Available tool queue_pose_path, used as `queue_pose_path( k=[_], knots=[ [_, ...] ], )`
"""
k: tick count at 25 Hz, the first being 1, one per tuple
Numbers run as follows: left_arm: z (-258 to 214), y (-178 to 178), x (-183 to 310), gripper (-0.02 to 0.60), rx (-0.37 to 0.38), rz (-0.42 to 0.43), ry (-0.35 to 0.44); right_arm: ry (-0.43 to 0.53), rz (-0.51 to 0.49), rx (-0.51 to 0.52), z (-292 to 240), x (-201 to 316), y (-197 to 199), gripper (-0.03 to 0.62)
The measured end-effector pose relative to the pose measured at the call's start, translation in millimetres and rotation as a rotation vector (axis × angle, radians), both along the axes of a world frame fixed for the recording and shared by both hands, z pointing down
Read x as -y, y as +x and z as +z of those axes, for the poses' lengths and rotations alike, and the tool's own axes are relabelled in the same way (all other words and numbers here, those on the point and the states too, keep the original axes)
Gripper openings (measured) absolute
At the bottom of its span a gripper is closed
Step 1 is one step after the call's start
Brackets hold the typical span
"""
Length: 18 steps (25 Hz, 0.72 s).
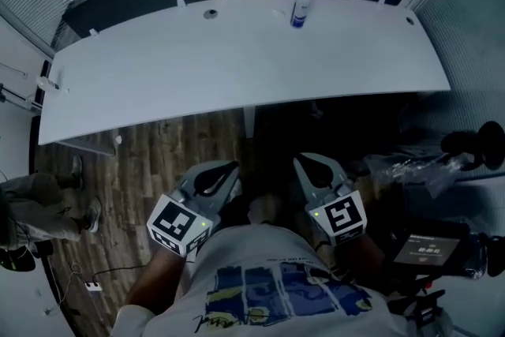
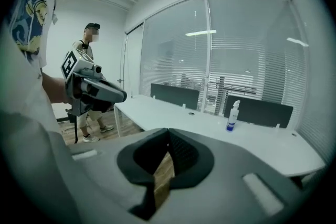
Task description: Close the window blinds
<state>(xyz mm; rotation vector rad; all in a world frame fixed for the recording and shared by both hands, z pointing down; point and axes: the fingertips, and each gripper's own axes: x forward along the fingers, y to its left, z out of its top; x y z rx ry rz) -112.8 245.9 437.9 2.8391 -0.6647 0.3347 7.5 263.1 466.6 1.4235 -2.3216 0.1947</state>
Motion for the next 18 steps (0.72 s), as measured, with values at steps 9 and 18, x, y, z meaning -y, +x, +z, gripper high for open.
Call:
queue_pose_path(
  k=[9,18],
  knots=[
    [2.4,-23.2,128.5,0.006,0.014,0.053,0.014,0.016,0.055,-0.031,-15.5,123.3,-24.4,0.003],
    [-6.5,-20.7,204.0,0.006,0.025,0.004,0.086,0.019,0.027,-0.083,-18.2,184.6,-21.5,0.003]
  ],
)
